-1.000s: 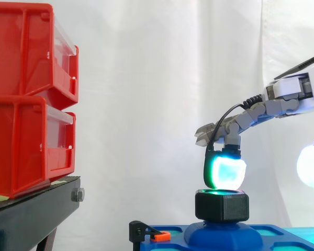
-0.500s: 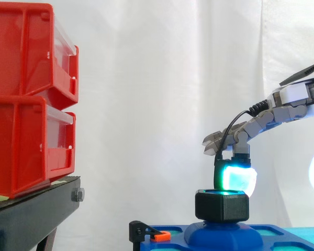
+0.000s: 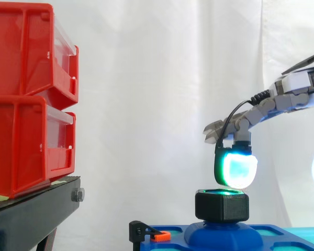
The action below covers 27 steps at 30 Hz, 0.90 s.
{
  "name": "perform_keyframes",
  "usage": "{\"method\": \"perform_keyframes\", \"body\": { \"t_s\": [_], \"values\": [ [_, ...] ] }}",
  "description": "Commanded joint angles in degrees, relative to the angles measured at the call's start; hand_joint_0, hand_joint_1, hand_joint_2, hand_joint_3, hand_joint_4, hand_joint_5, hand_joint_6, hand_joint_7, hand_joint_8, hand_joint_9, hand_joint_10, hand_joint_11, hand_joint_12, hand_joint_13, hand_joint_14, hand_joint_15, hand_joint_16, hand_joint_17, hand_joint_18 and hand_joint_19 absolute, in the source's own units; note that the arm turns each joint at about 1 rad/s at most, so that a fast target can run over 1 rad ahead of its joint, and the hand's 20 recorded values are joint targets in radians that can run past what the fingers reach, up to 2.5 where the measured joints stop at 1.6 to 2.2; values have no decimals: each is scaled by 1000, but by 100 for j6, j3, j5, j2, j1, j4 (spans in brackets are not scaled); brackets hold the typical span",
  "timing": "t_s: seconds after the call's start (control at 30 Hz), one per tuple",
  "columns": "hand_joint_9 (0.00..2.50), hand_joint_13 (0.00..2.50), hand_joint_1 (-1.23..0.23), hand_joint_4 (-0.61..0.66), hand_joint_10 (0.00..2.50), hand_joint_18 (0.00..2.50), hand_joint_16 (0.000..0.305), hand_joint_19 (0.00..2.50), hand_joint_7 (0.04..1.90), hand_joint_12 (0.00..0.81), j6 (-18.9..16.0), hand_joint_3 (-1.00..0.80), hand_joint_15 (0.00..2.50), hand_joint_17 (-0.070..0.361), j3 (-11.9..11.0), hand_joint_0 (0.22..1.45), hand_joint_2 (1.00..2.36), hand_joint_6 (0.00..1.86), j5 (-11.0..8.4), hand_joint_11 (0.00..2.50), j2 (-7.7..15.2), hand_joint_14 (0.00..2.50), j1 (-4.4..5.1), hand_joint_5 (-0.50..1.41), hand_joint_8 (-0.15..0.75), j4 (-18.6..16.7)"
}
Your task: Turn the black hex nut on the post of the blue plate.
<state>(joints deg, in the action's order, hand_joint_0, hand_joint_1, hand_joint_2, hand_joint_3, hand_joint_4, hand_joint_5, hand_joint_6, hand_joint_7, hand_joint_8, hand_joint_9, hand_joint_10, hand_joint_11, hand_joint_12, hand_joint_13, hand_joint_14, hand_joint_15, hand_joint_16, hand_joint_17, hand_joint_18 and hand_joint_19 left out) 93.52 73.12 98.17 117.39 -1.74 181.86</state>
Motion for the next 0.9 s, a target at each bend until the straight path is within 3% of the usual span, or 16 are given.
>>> {"method": "perform_keyframes", "body": {
  "t_s": [0.0,0.1,0.27,0.3,0.43,0.7,0.87],
  "values": [
    [160,110,-719,193,3,182,48,199,860,330,0,-500,9,108,0,424,1000,502,-17,120,-50,0,7,-260,175,-1],
    [146,102,-744,166,3,164,46,196,841,322,-18,-500,8,104,-8,446,1000,502,9,104,-59,0,7,-270,168,-10],
    [133,81,-748,145,1,152,46,192,824,318,-115,-500,0,103,-211,464,1000,502,9,92,-59,0,-1,-277,162,-221],
    [133,81,-749,147,2,153,46,197,826,319,-317,-500,3,103,-219,459,1000,502,-87,97,-41,0,25,-277,164,-608],
    [135,84,-735,155,2,159,47,195,831,326,-457,-500,2,107,-211,442,1000,502,-298,94,38,0,86,-275,170,-959],
    [138,87,-723,164,2,160,47,196,837,327,-607,-500,0,107,-219,442,1000,502,-386,97,310,0,245,-268,168,-1302],
    [140,91,-680,167,1,159,47,201,841,325,-615,-500,0,105,-211,450,1000,502,-395,83,319,0,315,-265,166,-1302]
  ]
}}
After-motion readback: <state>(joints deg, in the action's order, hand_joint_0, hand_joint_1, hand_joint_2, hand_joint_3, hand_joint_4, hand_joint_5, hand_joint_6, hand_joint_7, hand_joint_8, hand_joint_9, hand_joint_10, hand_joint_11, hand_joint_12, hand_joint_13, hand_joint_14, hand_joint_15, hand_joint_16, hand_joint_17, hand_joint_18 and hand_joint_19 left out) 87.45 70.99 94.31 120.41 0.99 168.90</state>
